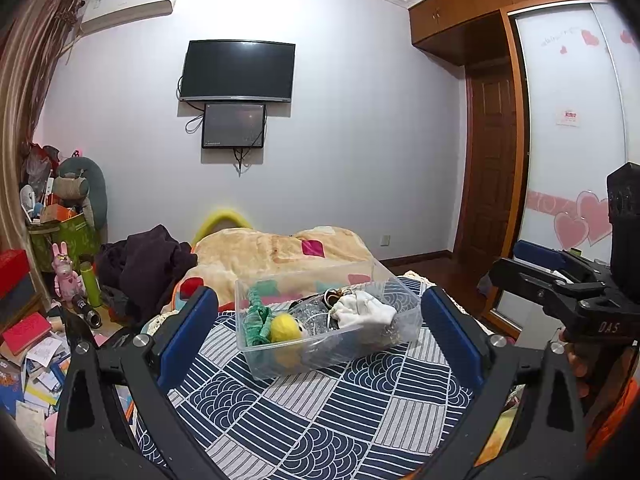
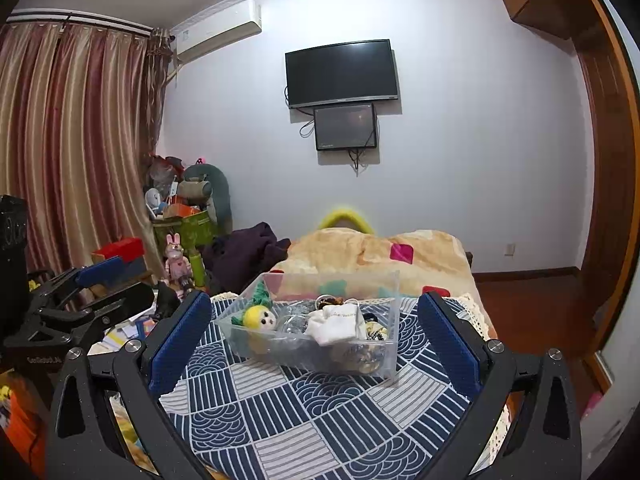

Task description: Organize soft objects

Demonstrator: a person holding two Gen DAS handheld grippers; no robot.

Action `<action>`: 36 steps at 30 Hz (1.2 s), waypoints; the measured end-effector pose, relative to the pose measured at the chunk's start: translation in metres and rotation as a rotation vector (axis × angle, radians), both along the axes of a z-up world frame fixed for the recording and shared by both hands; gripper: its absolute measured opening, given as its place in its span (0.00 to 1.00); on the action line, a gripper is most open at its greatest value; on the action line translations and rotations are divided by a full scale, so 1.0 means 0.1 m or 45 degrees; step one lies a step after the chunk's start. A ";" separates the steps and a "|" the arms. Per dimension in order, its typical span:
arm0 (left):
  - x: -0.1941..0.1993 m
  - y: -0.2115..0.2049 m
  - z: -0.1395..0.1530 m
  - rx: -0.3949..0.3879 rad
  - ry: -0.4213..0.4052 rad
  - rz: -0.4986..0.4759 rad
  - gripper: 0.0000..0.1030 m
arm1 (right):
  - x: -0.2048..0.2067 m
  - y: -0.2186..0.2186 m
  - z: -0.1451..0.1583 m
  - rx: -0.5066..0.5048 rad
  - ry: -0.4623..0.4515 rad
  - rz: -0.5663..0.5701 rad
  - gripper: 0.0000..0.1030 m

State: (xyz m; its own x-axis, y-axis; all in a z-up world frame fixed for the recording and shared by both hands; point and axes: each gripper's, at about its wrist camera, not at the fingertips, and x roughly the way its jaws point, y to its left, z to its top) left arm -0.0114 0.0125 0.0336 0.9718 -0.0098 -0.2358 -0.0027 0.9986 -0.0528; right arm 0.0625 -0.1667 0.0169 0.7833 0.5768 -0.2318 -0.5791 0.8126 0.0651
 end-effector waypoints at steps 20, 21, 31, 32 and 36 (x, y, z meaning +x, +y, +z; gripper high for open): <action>0.01 0.01 -0.02 0.002 0.002 -0.003 1.00 | -0.03 0.02 0.03 -0.006 -0.001 -0.006 1.00; 0.01 0.01 -0.01 0.001 0.002 -0.002 1.00 | -0.03 0.02 0.04 -0.005 -0.002 -0.007 1.00; 0.01 -0.04 -0.03 0.008 -0.005 -0.016 1.00 | -0.02 0.03 0.04 -0.002 -0.001 -0.012 1.00; 0.02 -0.05 -0.03 0.008 -0.004 -0.017 1.00 | -0.03 0.03 0.04 -0.002 -0.001 -0.013 1.00; 0.03 -0.04 -0.04 -0.005 0.008 -0.025 1.00 | -0.03 0.03 0.04 -0.004 -0.003 -0.014 1.00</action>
State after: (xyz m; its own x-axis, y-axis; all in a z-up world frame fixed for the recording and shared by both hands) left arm -0.0087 0.0082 0.0297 0.9699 -0.0297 -0.2418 0.0164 0.9983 -0.0566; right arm 0.0596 -0.1641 0.0207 0.7903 0.5674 -0.2314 -0.5702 0.8192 0.0614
